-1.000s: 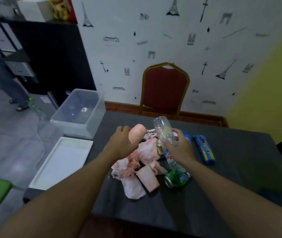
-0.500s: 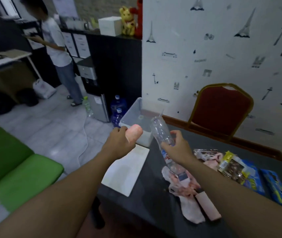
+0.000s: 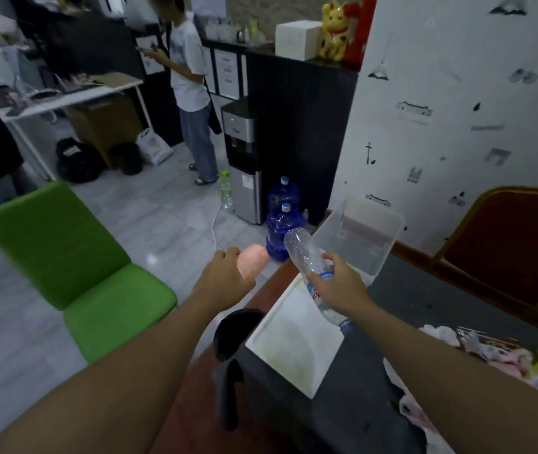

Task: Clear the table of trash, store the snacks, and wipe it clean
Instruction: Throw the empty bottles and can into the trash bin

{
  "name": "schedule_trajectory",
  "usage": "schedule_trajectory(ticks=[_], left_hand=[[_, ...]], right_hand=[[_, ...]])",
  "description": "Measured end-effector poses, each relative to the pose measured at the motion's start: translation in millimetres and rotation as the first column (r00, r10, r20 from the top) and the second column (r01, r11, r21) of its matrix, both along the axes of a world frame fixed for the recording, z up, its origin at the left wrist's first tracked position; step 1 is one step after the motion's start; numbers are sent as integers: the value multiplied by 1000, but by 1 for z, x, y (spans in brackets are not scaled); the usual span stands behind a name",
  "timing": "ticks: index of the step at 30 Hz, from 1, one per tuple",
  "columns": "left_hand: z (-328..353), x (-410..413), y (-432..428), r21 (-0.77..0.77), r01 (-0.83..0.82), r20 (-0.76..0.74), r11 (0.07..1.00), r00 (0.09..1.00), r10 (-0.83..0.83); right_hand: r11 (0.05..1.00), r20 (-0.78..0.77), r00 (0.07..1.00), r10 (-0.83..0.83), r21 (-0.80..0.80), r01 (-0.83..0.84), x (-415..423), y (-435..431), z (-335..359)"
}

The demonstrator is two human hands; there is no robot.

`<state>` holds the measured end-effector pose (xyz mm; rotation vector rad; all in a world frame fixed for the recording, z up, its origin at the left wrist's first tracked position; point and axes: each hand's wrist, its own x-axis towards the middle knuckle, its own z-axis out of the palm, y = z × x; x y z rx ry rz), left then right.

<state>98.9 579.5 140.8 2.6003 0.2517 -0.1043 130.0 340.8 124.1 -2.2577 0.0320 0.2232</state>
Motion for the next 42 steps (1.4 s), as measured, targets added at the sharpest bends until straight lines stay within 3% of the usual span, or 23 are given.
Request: schedule_trajectory(ticks=[12,24,38,42], left_hand=[[-48,50,51,13,-136,-106,991,985,137],[-146,100,97,4,-124,-332,992,936,118],[-322,157,139,-87,-96,-594,992,804,25],[-361,166,139,-198,-104,-643,975,764,-49]], right_hand=[[984,-225,960,168,-27,-178,92,73,-44],[940,-420,892,168,-203,-273,156,129,-119],[802,-681,728,83,-388,-454,200,195,-297],[775,-740,668,84,-373,-510,200,200,-337]])
